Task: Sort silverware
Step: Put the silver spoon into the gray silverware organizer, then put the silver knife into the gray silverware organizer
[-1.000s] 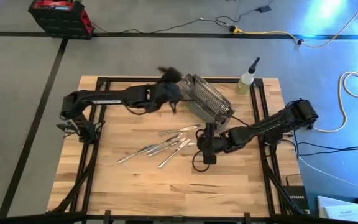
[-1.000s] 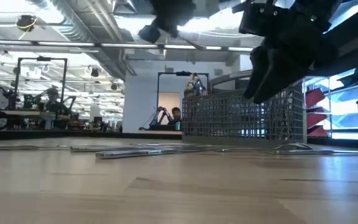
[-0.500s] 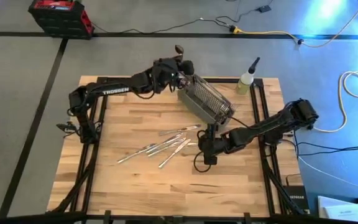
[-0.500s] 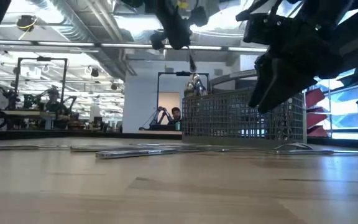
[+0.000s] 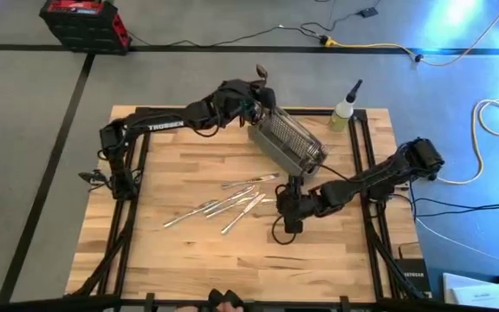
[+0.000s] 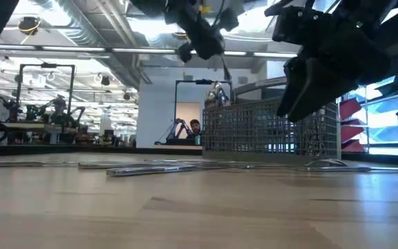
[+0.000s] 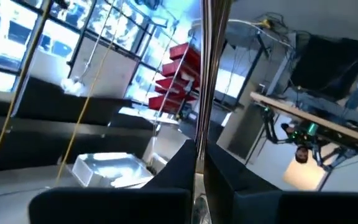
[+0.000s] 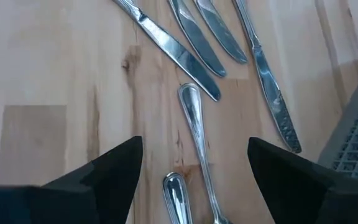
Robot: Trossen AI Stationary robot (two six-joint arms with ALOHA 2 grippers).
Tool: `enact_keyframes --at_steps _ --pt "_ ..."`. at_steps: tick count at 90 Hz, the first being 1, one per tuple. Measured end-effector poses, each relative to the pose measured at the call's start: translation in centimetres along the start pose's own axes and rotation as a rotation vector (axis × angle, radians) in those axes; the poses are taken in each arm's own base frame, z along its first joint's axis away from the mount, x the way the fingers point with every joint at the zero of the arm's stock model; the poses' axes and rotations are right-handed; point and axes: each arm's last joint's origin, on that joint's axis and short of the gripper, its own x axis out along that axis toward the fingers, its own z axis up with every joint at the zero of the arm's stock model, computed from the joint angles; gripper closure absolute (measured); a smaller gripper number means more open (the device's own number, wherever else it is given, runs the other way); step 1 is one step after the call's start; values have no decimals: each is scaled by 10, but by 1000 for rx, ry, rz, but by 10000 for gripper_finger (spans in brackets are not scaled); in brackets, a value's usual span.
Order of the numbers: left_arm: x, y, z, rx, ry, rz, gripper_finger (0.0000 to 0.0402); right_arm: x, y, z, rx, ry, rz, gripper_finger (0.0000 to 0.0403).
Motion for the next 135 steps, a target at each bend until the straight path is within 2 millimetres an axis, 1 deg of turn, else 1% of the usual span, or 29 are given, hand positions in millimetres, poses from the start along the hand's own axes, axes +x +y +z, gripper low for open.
enact_keyframes --at_steps 17,28,39,54,83,102,113,119,127,135 --pt "21 -11 25 33 -40 -62 400 0 0 0 3 -1 1 128" --pt "31 -16 39 57 -26 -134 400 0 0 1 6 -7 2 128" --pt "38 -24 45 75 -31 -196 400 0 0 1 8 -14 4 128" --pt "34 -20 49 75 -42 -190 397 0 0 1 7 -12 3 128" --pt "23 -4 59 68 -69 -150 333 0 0 1 8 -12 3 128" --pt "13 8 66 71 -68 -140 322 0 0 1 7 -12 3 128" --pt "7 19 63 -28 37 -154 322 0 0 1 6 -9 2 128" --pt "0 22 55 -72 87 -183 322 0 0 0 4 -4 1 128" --pt "-13 25 34 -201 129 -169 322 0 0 0 2 4 0 128" --pt "-27 25 7 -336 186 -152 321 0 0 -2 14 16 -4 128"
